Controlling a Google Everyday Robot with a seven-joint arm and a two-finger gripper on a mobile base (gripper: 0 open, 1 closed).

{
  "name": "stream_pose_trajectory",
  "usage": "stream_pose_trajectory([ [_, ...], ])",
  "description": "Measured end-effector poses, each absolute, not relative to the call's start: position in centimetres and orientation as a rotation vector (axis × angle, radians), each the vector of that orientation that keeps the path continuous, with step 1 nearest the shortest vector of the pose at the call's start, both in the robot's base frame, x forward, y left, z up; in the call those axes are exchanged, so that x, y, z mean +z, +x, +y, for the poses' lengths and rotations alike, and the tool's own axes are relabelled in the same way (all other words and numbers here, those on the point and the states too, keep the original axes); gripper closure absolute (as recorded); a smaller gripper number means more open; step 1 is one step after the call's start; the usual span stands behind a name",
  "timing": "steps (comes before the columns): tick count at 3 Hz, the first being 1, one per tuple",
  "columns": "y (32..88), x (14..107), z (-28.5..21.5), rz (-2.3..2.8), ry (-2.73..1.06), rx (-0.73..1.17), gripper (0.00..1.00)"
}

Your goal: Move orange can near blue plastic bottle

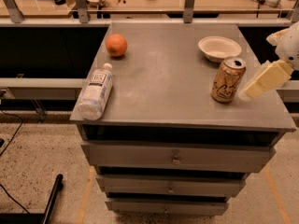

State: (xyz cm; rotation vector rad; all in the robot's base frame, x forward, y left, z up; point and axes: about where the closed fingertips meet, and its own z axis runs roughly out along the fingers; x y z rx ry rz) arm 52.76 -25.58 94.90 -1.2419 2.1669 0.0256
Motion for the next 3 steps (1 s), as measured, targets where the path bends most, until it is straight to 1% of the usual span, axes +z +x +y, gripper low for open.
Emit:
stream_pose_trajectory([
  [2, 59.3, 92.1, -24.3, 2.121, -1.012, 0.181, 0.0],
  [3, 60.6, 90.0, -24.3, 2.192, -0.929, 0.2, 0.18],
])
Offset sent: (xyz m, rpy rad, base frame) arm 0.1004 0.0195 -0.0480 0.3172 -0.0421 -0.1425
